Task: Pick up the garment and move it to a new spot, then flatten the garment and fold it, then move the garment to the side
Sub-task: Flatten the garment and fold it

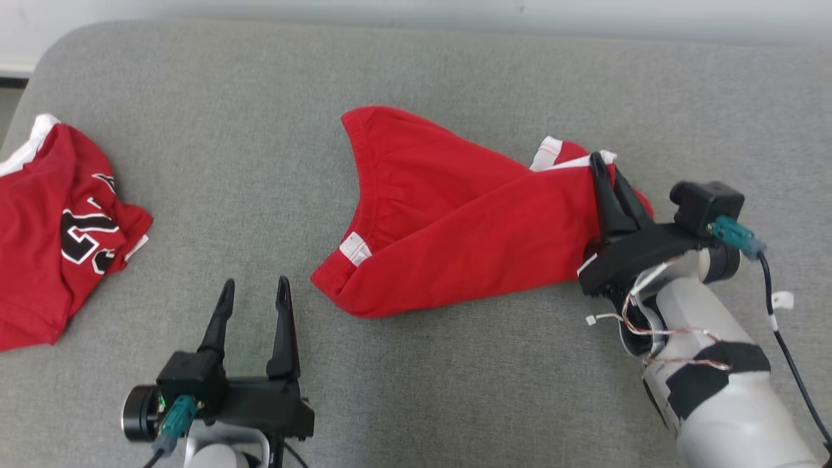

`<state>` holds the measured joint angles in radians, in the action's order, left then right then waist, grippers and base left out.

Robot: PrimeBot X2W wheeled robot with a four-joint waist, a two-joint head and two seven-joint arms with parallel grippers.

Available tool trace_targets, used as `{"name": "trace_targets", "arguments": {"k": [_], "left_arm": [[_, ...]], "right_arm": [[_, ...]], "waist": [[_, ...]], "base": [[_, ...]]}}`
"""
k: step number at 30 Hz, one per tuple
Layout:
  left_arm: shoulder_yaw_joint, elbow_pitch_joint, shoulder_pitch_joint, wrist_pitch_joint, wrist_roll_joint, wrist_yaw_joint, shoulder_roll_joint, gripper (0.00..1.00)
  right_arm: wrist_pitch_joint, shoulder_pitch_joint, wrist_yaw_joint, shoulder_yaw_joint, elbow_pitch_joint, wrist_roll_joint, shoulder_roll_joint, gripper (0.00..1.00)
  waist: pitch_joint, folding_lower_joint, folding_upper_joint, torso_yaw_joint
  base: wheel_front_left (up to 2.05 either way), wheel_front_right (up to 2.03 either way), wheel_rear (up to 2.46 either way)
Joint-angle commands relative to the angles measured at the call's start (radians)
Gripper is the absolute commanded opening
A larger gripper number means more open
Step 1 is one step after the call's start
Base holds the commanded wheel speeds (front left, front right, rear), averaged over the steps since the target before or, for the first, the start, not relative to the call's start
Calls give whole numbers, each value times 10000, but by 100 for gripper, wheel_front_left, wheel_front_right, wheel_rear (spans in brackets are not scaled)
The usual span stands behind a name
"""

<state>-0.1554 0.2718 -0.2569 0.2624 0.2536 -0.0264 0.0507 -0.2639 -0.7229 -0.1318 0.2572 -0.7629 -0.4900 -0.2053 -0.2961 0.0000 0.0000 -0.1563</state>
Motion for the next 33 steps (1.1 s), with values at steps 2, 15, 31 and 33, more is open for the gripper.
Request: {"name": "trace_targets", "arguments": {"k": [2, 15, 31, 33], "left_arm": [[73, 70, 250, 38, -63, 62, -5, 100], [694, 540, 1521, 38, -303, 331, -3, 100], [793, 836, 1643, 38, -368, 409, -3, 100], [712, 876, 1557, 38, -360, 419, -5, 100]], "right_arm": [[-7, 352, 20, -103, 472, 28, -1, 0], [-5, 4487, 20, 503, 4439, 674, -708, 0], [-5, 4826, 20, 459, 4605, 2236, -2133, 0], [-5, 4707, 20, 369, 4642, 2362, -2107, 73]], "waist": [[429, 0, 0, 230], [2340, 0, 0, 1503], [2329, 0, 0, 2072], [2293, 0, 0, 2040]], "base": [[0, 0, 0], [0, 0, 0], [0, 0, 0], [0, 0, 0]]}}
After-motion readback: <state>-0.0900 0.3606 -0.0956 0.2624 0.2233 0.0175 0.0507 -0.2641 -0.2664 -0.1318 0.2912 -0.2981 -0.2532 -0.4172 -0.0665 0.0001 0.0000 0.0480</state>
